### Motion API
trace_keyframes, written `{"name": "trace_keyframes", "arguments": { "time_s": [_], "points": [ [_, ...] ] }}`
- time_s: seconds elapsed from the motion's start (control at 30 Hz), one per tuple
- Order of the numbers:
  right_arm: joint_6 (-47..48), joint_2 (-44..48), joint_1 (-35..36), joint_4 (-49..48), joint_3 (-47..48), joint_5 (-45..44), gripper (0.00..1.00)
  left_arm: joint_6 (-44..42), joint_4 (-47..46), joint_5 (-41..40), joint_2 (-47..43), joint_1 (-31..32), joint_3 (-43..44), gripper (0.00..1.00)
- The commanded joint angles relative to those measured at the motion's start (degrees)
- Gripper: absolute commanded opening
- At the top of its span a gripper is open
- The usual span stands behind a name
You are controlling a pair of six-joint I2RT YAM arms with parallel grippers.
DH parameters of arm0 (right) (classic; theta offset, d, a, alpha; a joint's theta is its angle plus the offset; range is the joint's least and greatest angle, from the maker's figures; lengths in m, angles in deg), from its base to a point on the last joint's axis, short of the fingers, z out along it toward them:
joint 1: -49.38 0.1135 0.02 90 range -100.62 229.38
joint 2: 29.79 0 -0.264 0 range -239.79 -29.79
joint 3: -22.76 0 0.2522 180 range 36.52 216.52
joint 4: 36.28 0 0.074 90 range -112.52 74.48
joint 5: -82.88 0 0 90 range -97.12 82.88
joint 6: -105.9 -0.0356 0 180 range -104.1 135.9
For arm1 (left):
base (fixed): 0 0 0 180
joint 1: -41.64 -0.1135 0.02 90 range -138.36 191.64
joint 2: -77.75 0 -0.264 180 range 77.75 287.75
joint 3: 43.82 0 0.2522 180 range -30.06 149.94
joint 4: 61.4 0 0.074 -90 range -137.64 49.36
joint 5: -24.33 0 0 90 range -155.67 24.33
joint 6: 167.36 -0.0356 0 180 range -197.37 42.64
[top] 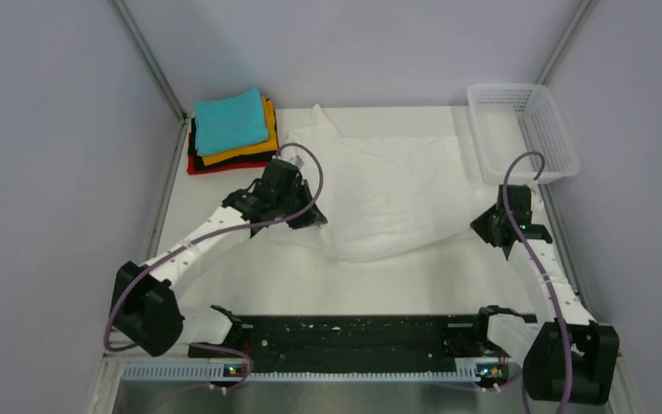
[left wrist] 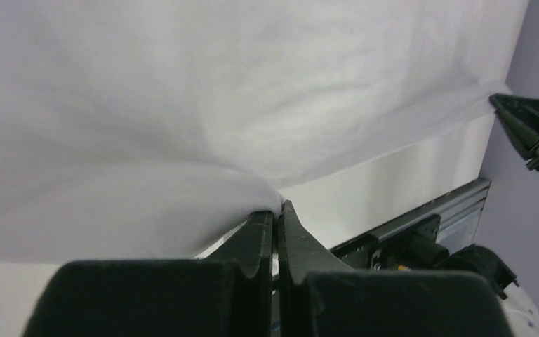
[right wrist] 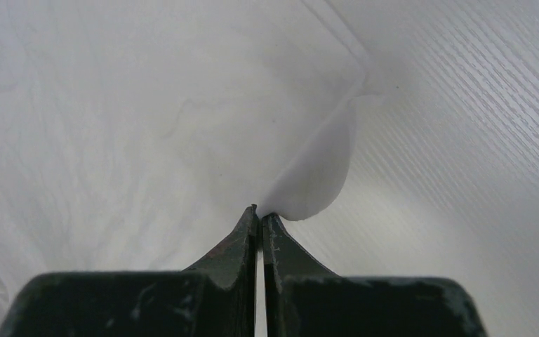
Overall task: Fold and stack the t-shirts
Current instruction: Fold the flattened tshirt in 1/3 of the way
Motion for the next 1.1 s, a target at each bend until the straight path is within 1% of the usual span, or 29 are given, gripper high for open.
{"name": "trace_keyframes", "arguments": {
  "time_s": [0.0, 0.1, 0.3, 0.53, 0.67, 0.8, 1.07],
  "points": [
    [2.0, -5.6, -0.5, -3.0, 5.9, 1.5, 0.00, -4.3, -2.4, 2.0, 6.0, -4.2, 9.6, 0.00],
    [3.2, -9.7, -0.5, -3.9, 9.6, 1.2, 0.00, -5.1, -0.1, 0.4, 10.2, -7.0, 14.9, 0.00],
    [4.6, -17.0, -0.5, -4.7, 15.5, 1.5, 0.00, -7.6, 1.9, 0.6, 18.1, -10.6, 24.7, 0.00],
    [4.8, -22.4, -0.5, -6.3, 19.6, 0.3, 0.00, -9.2, 3.8, 3.4, 26.6, -14.1, 33.4, 0.00],
    [4.8, -25.9, -0.5, -7.3, 21.4, 0.0, 0.00, -10.3, 3.8, 5.3, 30.0, -15.3, 36.9, 0.00],
    [4.8, -28.3, -0.5, -8.9, 23.1, -0.3, 0.00, -12.8, 4.0, 5.4, 33.5, -15.6, 40.9, 0.00],
    [4.3, -35.8, -0.5, -10.3, 27.4, -1.3, 0.00, -12.4, 11.0, 1.2, 46.2, -16.8, 54.3, 0.00]
  ]
}}
